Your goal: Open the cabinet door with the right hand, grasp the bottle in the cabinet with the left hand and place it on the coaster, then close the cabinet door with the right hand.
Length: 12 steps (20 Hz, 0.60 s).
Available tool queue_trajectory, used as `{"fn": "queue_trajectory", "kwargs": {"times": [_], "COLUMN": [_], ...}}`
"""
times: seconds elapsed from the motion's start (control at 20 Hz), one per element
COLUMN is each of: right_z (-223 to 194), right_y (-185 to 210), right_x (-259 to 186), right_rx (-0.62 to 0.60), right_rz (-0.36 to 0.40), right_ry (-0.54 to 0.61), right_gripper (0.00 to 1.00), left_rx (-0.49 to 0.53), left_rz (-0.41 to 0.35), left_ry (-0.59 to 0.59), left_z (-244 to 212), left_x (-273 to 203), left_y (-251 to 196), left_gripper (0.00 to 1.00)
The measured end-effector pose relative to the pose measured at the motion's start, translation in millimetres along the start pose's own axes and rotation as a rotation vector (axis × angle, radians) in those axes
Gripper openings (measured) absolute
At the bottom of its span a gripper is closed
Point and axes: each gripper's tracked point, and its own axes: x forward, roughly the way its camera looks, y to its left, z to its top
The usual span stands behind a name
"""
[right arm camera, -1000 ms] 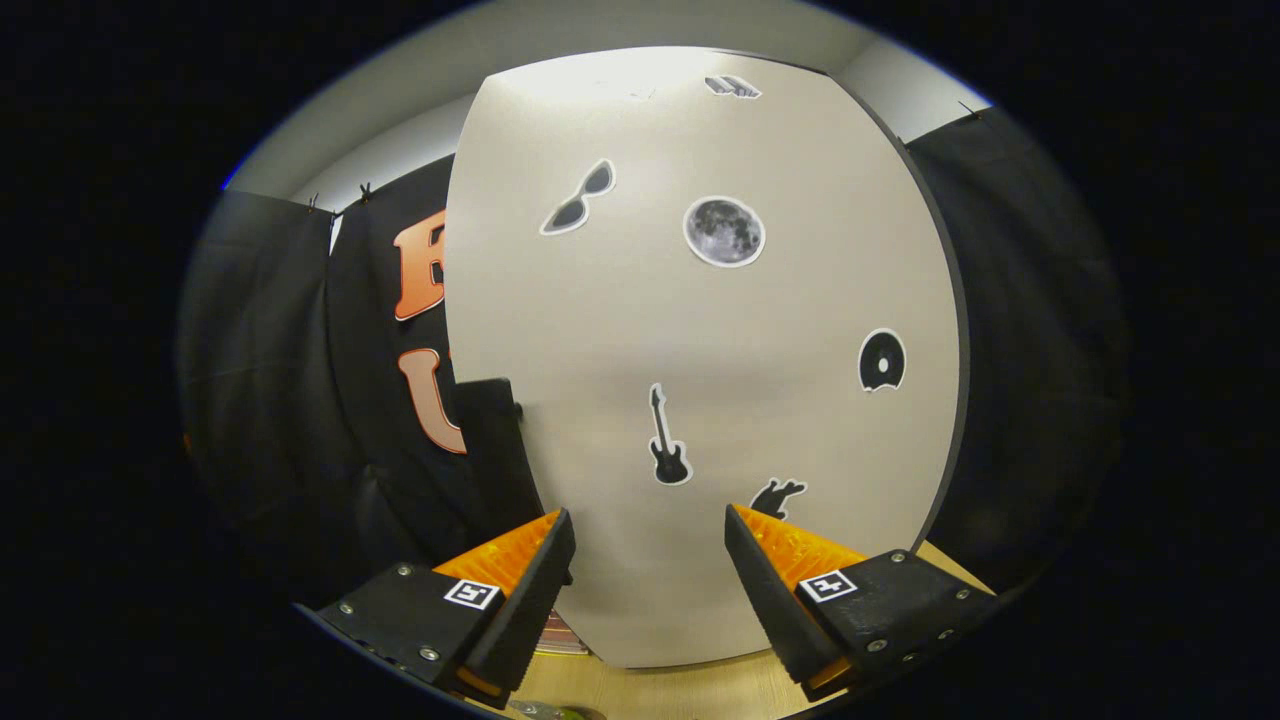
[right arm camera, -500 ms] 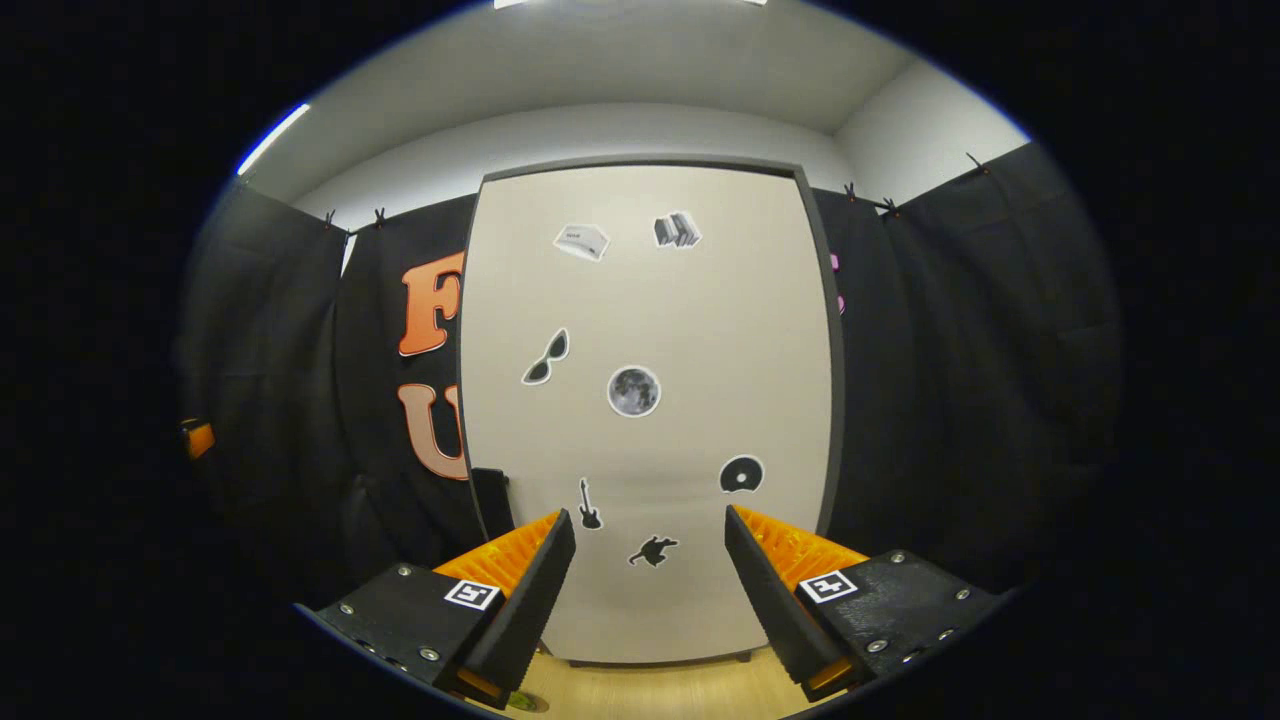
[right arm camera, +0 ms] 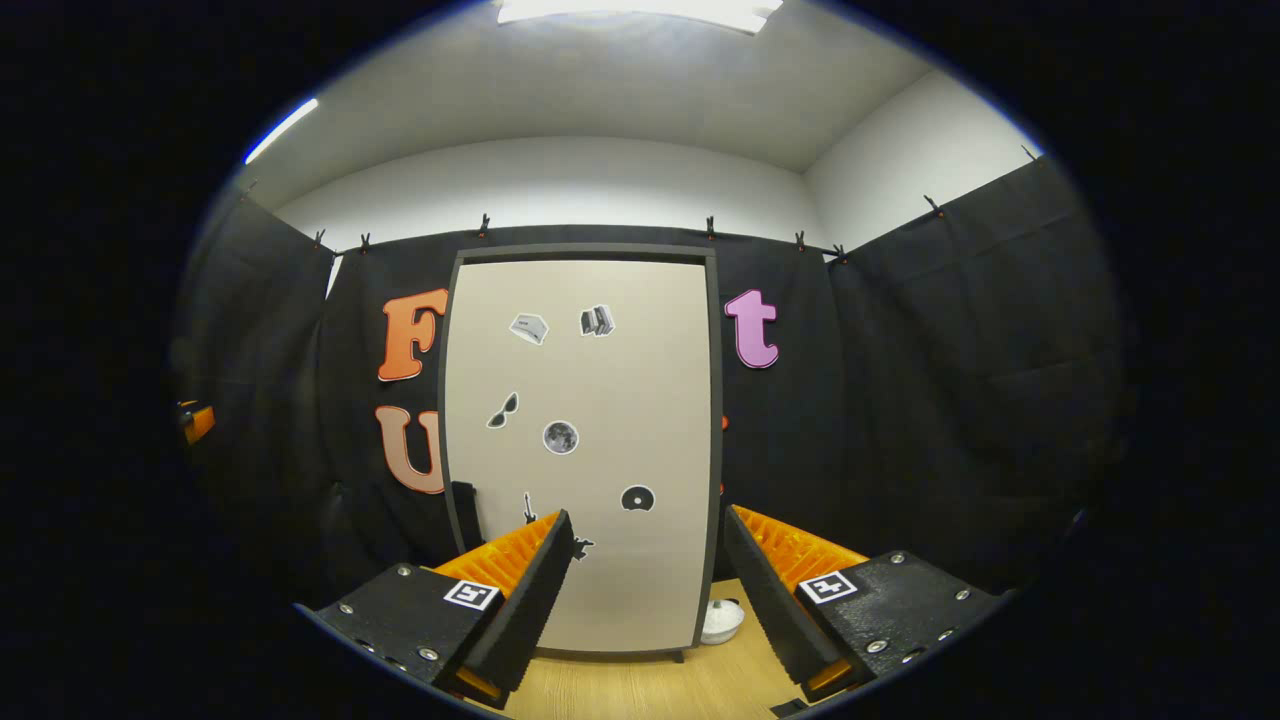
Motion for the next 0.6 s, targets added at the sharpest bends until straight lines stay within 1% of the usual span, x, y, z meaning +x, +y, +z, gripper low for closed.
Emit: {"fn": "queue_trajectory", "kwargs": {"times": [0.05,0.15,0.35,0.6], "right_z": [-0.3,-1.7,-1.2,-2.0], "right_y": [-5.8,-7.9,-0.8,10.8], "right_x": [-4.1,-12.2,-21.2,-26.7], "right_rx": [-0.006,-0.008,0.005,0.006], "right_rz": [-0.018,-0.028,-0.015,0.001], "right_ry": [-0.003,-0.003,-0.004,-0.001], "right_gripper": [0.93,0.93,0.93,0.93], "left_rx": [-0.004,-0.001,-0.009,-0.003], "left_rz": [-0.009,-0.017,-0.04,-0.028], "left_ry": [-0.002,-0.001,0.002,-0.009], "left_z": [0.9,4.8,5.3,10.4], "left_x": [-1.1,-4.4,-6.8,-7.4], "left_y": [-2.4,-5.3,-9.0,-3.9], "left_gripper": [0.96,0.96,0.96,0.96]}}
